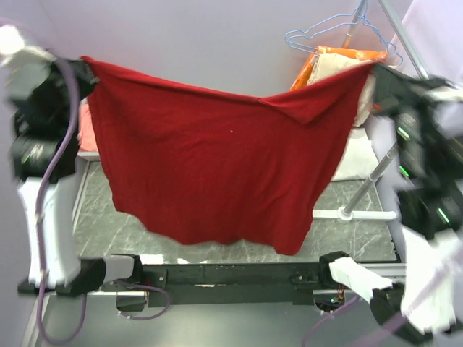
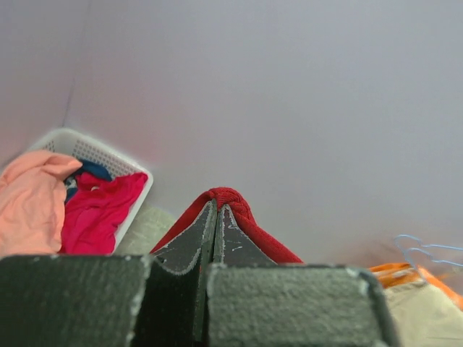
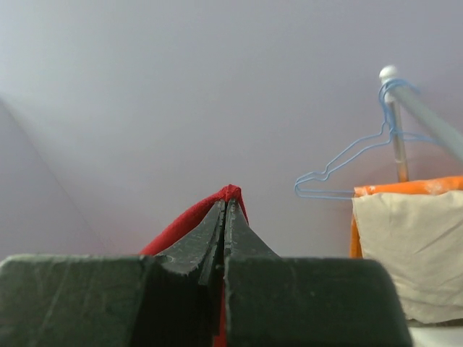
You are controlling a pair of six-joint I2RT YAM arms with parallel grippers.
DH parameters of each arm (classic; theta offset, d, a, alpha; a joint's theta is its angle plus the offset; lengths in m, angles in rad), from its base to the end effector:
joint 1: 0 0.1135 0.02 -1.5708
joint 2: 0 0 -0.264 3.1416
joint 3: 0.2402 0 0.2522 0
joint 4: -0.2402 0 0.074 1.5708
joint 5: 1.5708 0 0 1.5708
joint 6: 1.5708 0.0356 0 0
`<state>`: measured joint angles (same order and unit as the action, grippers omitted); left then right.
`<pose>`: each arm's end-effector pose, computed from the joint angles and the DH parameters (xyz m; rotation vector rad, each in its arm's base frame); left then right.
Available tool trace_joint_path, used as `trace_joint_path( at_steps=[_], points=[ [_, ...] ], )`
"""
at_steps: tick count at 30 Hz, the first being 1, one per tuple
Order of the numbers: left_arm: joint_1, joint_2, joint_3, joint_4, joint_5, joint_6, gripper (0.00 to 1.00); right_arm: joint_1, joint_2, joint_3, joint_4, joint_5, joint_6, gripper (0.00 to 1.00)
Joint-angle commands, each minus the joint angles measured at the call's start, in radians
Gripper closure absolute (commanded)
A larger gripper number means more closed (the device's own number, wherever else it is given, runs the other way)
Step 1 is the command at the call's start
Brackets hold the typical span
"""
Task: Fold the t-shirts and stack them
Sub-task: Flatten the tshirt out
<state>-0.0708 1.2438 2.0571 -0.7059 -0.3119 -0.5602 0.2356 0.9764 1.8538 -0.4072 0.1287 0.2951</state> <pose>0.1675 -0.0009 0.5943 -0.5988 1.3480 -0.2849 0.0789 0.0142 0.6085 0.1492 1.1034 0.4045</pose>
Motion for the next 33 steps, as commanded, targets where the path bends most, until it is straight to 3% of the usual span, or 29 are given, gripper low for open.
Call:
trace_joint_path(
  at_steps=[1, 7, 10, 14, 16, 18, 19, 24, 27, 33],
  points=[
    [0.005, 0.196, -0.069, 0.055, -0.009, -0.012, 0.99, -0.005, 0.247, -0.117, 0.094, 0.020, 0.029, 1.00],
    [0.003, 0.505, -0.017, 0.082, -0.012, -0.046, 0.99, -0.005, 0.543, -0.088, 0.156, 0.043, 0.070, 1.00],
    [0.003, 0.664, 0.125, 0.089, -0.004, -0.056, 0.99, -0.010, 0.680, 0.049, 0.153, 0.055, 0.050, 1.00],
    [0.011, 0.868, 0.476, 0.118, 0.032, -0.076, 0.99, -0.021, 0.815, 0.337, 0.099, 0.043, 0.036, 1.00],
    [0.020, 0.885, 0.528, 0.176, 0.068, -0.105, 0.99, -0.025, 0.875, 0.444, 0.070, 0.029, 0.024, 1.00],
    [0.020, 0.806, 0.422, 0.323, 0.105, -0.109, 0.99, -0.030, 0.880, 0.527, 0.050, 0.028, 0.010, 1.00],
    [0.020, 0.768, 0.349, 0.360, 0.114, -0.110, 0.99, -0.030, 0.845, 0.519, 0.071, 0.035, 0.000, 1.00],
    [0.020, 0.652, 0.319, 0.304, 0.103, -0.073, 0.99, -0.033, 0.545, 0.159, 0.221, 0.023, -0.028, 1.00],
    [0.019, 0.571, 0.218, 0.225, 0.062, -0.049, 0.99, -0.035, 0.437, 0.027, 0.190, 0.020, -0.039, 1.00],
    [-0.006, 0.338, -0.266, 0.134, 0.007, -0.056, 0.99, -0.032, 0.227, -0.355, 0.085, -0.067, 0.051, 1.00]
  ],
)
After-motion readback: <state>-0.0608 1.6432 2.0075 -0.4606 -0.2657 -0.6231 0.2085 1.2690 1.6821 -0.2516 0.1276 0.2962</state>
